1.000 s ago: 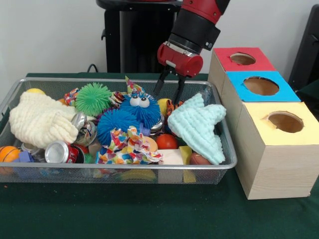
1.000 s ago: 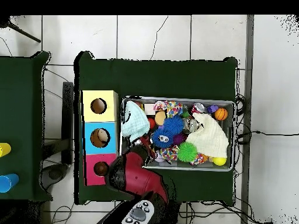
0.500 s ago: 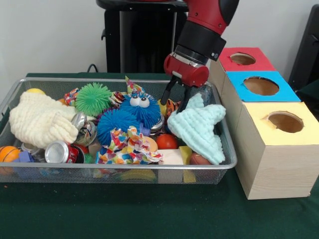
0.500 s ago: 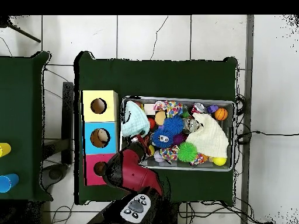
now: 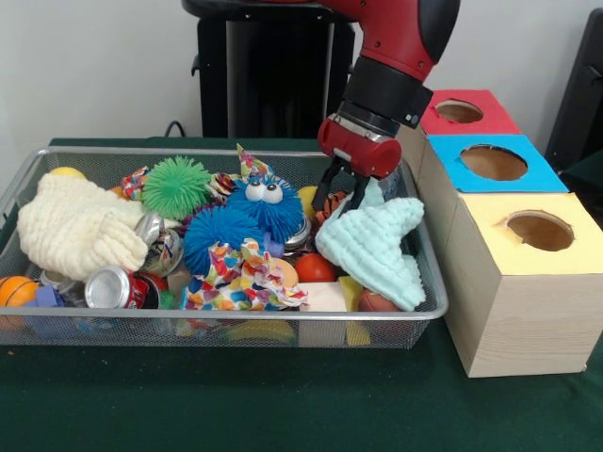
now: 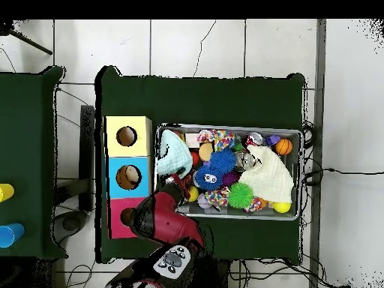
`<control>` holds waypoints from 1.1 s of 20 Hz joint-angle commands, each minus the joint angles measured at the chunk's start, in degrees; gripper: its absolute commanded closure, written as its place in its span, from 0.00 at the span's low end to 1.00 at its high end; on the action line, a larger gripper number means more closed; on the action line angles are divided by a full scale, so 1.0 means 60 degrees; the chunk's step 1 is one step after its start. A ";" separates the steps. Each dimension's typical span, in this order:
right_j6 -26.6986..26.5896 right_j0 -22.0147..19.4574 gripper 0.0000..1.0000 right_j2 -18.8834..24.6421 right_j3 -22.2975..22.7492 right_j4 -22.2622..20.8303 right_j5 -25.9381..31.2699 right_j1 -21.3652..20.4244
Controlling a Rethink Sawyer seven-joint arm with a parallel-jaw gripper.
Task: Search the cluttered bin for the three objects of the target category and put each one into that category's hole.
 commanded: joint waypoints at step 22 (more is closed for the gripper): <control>0.1590 0.1563 0.00 -0.0091 0.0042 0.2598 0.0413 -0.0111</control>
